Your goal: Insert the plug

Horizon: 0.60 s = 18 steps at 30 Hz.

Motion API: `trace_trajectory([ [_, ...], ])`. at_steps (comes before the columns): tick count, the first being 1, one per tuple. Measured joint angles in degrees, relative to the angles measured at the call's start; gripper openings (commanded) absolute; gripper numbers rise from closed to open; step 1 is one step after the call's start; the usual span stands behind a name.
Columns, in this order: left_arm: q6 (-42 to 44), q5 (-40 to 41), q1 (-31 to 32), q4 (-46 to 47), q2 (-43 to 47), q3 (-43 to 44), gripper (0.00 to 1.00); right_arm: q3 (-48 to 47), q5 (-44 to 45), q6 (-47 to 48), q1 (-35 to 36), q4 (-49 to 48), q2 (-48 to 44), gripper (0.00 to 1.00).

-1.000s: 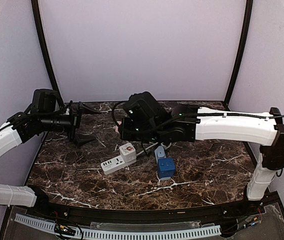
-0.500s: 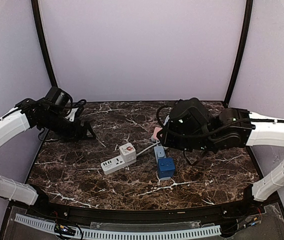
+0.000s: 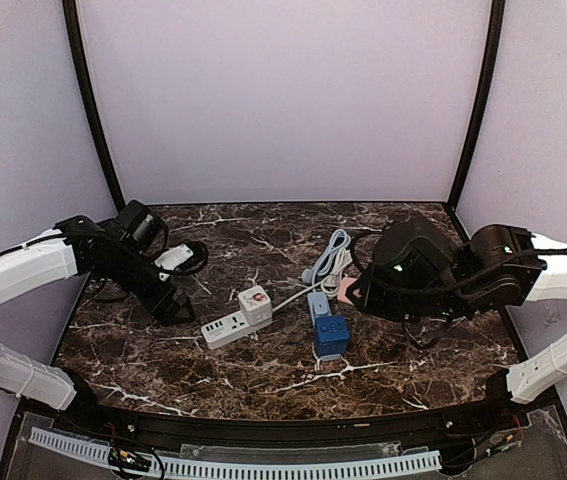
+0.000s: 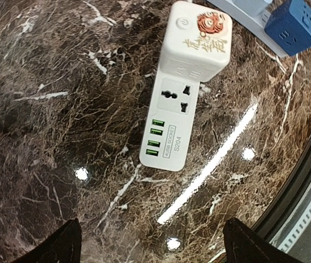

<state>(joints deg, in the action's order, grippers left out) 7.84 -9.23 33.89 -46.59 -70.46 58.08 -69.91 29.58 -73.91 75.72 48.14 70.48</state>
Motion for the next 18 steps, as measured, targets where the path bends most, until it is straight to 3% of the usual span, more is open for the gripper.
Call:
trace_trajectory([
  [7,7.3,0.1,2.6,2.3,-5.9,-2.1,0.88,0.0,-0.2,-0.7,0.0,1.9,0.0,0.00],
  [18,7.1,1.9,4.3,13.2,-14.2,-4.3,0.83,0.0,-0.7,-2.3,0.2,3.0,-2.1,0.00],
])
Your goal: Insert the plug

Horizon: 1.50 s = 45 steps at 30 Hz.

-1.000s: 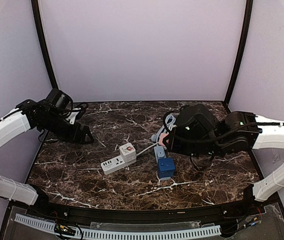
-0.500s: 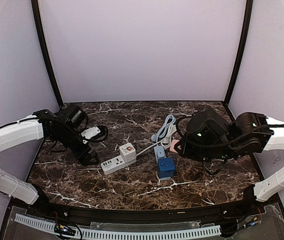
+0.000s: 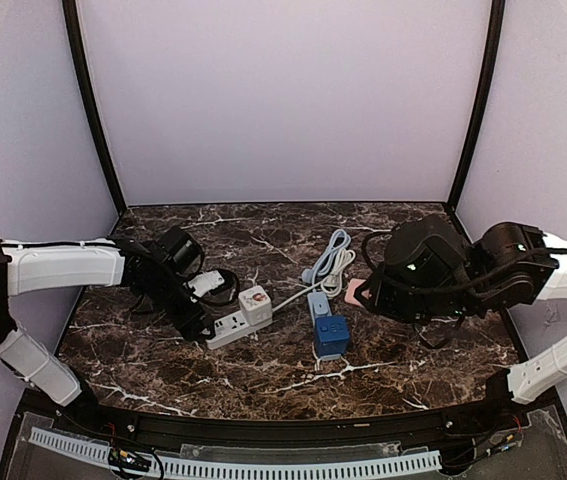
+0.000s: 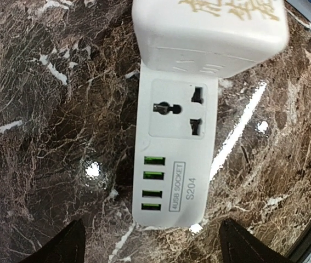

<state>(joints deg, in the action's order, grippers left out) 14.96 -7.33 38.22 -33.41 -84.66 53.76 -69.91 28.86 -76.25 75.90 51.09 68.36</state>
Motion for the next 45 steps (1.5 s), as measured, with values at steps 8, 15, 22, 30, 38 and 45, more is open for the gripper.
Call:
trace_trajectory([
  [8,-1.1,0.8,1.5,4.7,-5.8,0.2,0.75,0.6,-0.3,-1.4,0.2,1.7,-2.3,0.00],
  [15,-2.6,1.2,3.2,6.4,-8.4,0.3,0.43,2.1,-0.4,-3.2,0.3,3.2,-4.9,0.00],
  [22,-3.9,1.4,3.5,6.4,-10.1,2.0,0.22,3.7,-0.5,-4.7,0.3,3.7,-6.8,0.00],
  [30,-11.2,3.8,4.0,5.6,-10.9,3.3,0.21,4.1,0.0,-5.7,0.4,5.1,-8.2,0.00],
  [38,-31.6,8.8,5.6,4.0,-10.9,3.8,0.23,4.2,1.0,-6.8,0.4,6.0,-8.3,0.00],
  [45,-51.4,12.3,12.1,2.8,-11.0,3.8,0.26,4.2,1.1,-7.6,0.4,6.3,-8.3,0.00],
])
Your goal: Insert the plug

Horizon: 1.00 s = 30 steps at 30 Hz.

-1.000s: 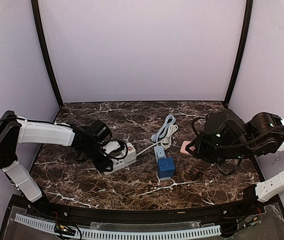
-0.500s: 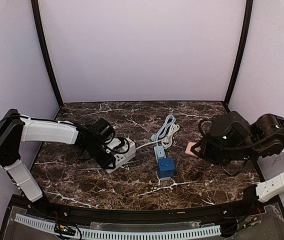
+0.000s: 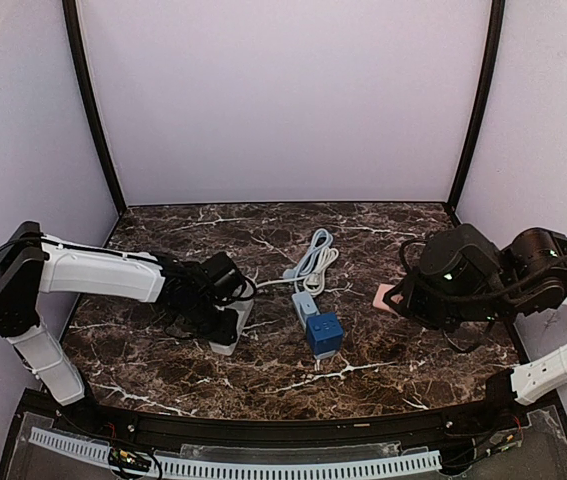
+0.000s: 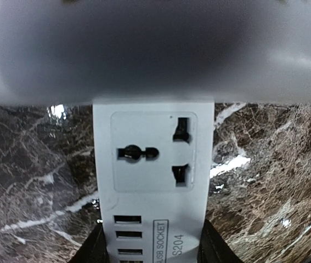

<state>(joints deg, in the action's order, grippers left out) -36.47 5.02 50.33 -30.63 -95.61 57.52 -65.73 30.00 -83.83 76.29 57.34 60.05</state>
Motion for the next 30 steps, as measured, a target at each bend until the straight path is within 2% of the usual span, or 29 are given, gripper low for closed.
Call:
trace_trajectory([
  [3,-6.9,1.4,3.2,-0.5,-0.7,0.5,0.27,0.0,-0.4,-0.6,0.0,0.6,0.1,0.00],
  [7,-13.2,2.3,5.4,-1.6,-2.8,2.9,0.37,0.0,-1.1,-1.6,0.0,2.4,0.7,0.00],
  [12,-17.8,2.3,6.2,-3.9,-5.8,6.6,0.63,-0.7,-2.2,-2.4,0.0,5.3,2.2,0.00],
  [18,-20.5,1.9,6.8,-2.4,-8.0,7.9,0.82,-4.1,-3.3,-2.2,0.0,8.3,3.9,0.00],
  [19,-20.7,1.6,6.8,-2.4,-7.9,8.0,0.88,-4.6,-3.4,-1.9,0.0,8.5,4.0,0.00],
  [24,-20.5,0.0,6.8,-3.5,-6.4,7.7,0.94,-6.8,-4.7,-0.3,0.0,9.2,4.7,0.00],
  [30,-18.8,-2.0,6.8,-10.4,-1.9,7.5,0.96,-10.9,-8.4,3.5,-1.0,9.4,6.9,0.00],
])
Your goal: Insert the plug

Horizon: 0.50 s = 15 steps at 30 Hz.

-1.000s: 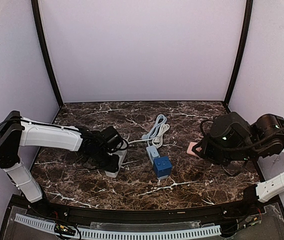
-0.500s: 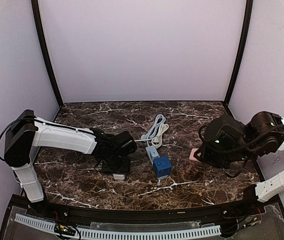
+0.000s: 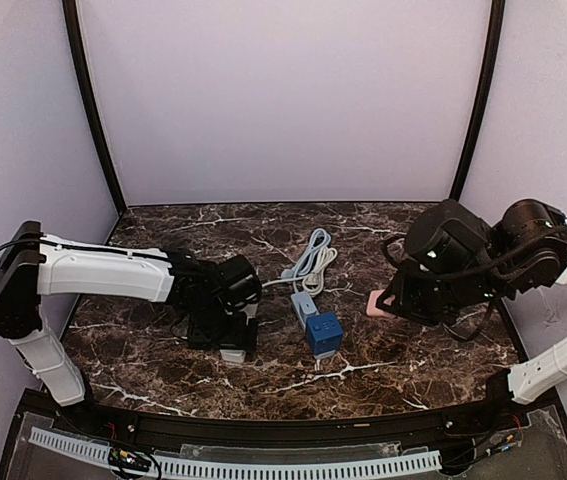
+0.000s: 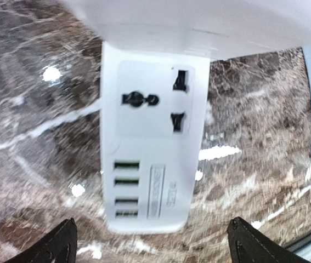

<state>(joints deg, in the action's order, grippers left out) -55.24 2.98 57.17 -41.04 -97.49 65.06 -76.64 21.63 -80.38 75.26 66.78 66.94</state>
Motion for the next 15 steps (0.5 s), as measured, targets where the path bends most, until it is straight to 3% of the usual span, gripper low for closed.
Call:
trace_trajectory([
  [9,4.1,4.5,-0.6,-9.5,18.7,0.2,0.96,-13.7,-11.6,8.7,-5.3,-1.3,14.0,0.00],
  [15,8.3,8.0,-4.5,-14.1,26.6,0.2,0.96,-21.4,-20.2,12.9,-6.8,-1.8,24.5,0.00],
])
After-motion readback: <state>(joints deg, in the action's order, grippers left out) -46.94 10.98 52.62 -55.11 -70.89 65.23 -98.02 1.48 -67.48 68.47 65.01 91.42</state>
